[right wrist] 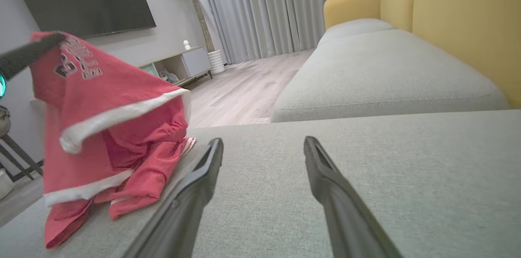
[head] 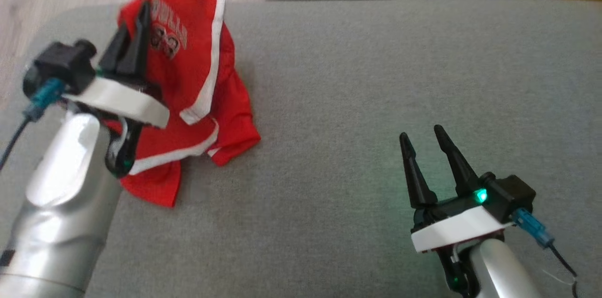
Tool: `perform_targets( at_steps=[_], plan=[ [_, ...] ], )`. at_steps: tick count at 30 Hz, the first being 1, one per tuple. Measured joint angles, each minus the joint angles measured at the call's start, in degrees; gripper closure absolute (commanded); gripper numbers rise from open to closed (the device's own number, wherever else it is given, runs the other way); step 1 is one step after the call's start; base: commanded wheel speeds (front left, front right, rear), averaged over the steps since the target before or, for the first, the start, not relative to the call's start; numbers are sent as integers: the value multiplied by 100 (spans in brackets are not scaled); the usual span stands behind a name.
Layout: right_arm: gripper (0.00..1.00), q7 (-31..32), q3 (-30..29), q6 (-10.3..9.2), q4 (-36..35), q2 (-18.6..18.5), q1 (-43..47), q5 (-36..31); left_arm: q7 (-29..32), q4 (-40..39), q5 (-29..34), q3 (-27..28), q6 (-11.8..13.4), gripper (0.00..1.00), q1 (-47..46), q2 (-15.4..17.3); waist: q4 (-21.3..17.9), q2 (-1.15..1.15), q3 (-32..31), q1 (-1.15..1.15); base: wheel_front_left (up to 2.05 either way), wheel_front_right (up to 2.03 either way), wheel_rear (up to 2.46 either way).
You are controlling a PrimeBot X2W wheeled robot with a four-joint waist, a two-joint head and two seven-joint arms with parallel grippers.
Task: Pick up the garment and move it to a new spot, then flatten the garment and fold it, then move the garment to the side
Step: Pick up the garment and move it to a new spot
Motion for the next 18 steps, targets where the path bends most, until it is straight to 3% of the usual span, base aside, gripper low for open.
perform_targets(
  at_steps=[6, 12, 18],
  plan=[
    [0, 0, -36, 0, -1, 0, 179, 68, -109, -1245, 5, 27, 14, 100, -70, 107, -249, 0, -323, 0, 0, 0, 0],
    [0, 0, -41, 0, -12, 1, 242, 214, 398, -2262, -129, -94, 62, 100, -113, 89, -600, 0, -487, 0, 0, 0, 0],
    [0, 0, -96, 0, -133, 1, 242, 435, 902, -2698, -238, -344, 112, 100, -111, 12, -1041, 0, -532, 0, 0, 0, 0]
  ],
)
